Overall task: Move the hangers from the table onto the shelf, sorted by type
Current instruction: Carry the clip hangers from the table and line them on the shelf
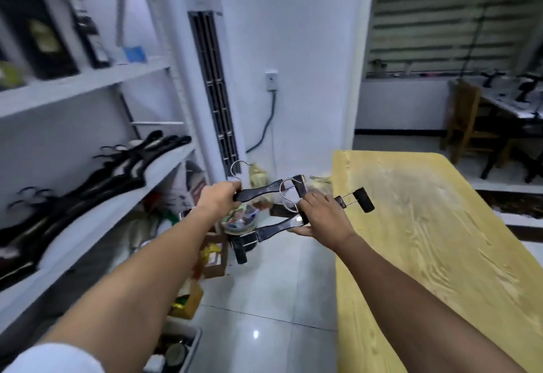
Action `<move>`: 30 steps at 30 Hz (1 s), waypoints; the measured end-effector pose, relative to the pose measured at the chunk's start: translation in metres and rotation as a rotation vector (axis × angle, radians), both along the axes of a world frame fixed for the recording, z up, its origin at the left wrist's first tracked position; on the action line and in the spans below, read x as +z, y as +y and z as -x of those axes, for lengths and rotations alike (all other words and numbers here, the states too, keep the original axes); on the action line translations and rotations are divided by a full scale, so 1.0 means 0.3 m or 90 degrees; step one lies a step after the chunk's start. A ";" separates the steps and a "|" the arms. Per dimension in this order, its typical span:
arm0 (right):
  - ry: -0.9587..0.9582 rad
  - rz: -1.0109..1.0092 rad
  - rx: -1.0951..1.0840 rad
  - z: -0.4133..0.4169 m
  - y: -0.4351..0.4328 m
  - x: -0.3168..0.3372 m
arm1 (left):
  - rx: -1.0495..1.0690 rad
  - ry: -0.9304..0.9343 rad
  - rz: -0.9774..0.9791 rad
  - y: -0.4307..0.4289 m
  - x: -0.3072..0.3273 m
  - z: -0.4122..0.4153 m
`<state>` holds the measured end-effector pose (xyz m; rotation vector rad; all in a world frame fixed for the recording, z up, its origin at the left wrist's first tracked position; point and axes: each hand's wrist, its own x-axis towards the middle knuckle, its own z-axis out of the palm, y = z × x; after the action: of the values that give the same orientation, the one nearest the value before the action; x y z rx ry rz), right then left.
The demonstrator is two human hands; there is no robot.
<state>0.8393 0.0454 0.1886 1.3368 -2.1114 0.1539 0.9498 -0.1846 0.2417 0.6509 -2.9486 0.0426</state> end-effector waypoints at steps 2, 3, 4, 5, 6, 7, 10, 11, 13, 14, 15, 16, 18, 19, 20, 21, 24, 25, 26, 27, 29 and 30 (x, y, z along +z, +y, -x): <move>0.003 -0.003 0.046 -0.073 -0.102 0.016 | 0.038 0.003 0.003 -0.070 0.015 -0.125; 0.003 -0.002 0.068 -0.116 -0.152 0.023 | 0.054 0.010 0.005 -0.103 0.022 -0.194; 0.003 0.006 0.089 -0.158 -0.194 0.029 | 0.068 0.016 0.000 -0.134 0.025 -0.255; 0.007 0.011 0.113 -0.214 -0.244 0.037 | 0.084 0.022 -0.005 -0.169 0.029 -0.334; 0.014 0.013 0.134 -0.264 -0.287 0.043 | 0.098 0.023 -0.010 -0.197 0.032 -0.405; 0.018 0.011 0.155 -0.328 -0.332 0.052 | 0.119 0.021 -0.014 -0.225 0.037 -0.487; 0.032 0.006 0.221 -0.511 -0.453 0.062 | 0.169 0.018 -0.017 -0.287 0.043 -0.725; 0.038 0.002 0.242 -0.571 -0.488 0.063 | 0.183 0.026 -0.012 -0.298 0.043 -0.804; 0.037 -0.003 0.290 -0.707 -0.559 0.069 | 0.209 0.040 0.003 -0.315 0.042 -0.979; 0.033 -0.002 0.311 -0.765 -0.589 0.070 | 0.220 0.039 0.009 -0.321 0.040 -1.050; 0.028 -0.004 0.333 -0.840 -0.623 0.071 | 0.239 0.030 0.012 -0.330 0.040 -1.139; 0.026 -0.009 0.349 -0.904 -0.653 0.069 | 0.259 0.018 0.011 -0.337 0.040 -1.214; 0.028 -0.017 0.384 -1.046 -0.714 0.068 | 0.300 0.000 0.013 -0.351 0.042 -1.378; 0.031 -0.016 0.399 -1.107 -0.737 0.068 | 0.317 -0.007 0.017 -0.356 0.041 -1.447; 0.031 -0.015 0.418 -1.181 -0.763 0.068 | 0.338 -0.013 0.020 -0.362 0.039 -1.532; 0.034 -0.010 0.435 -1.247 -0.784 0.072 | 0.356 -0.016 0.021 -0.364 0.039 -1.607; 0.029 0.010 0.495 -1.445 -0.841 0.075 | 0.416 -0.021 0.028 -0.354 0.044 -1.830; 0.024 0.012 0.517 -1.515 -0.860 0.076 | 0.439 -0.023 0.033 -0.347 0.046 -1.910; 0.023 0.011 0.533 -1.578 -0.876 0.075 | 0.462 -0.023 0.035 -0.337 0.048 -1.980; 0.023 0.008 0.550 -1.645 -0.890 0.077 | 0.487 -0.019 0.036 -0.325 0.049 -2.056; 0.018 0.005 0.590 -1.759 -0.916 0.078 | 0.535 -0.011 0.035 -0.306 0.047 -2.192; 0.013 -0.001 0.617 -1.821 -0.930 0.076 | 0.560 -0.010 0.034 -0.294 0.042 -2.266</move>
<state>1.3855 -0.2335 0.2114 2.2295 -1.2733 0.5210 1.6296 -0.2728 0.2542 1.8545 -2.4089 0.2004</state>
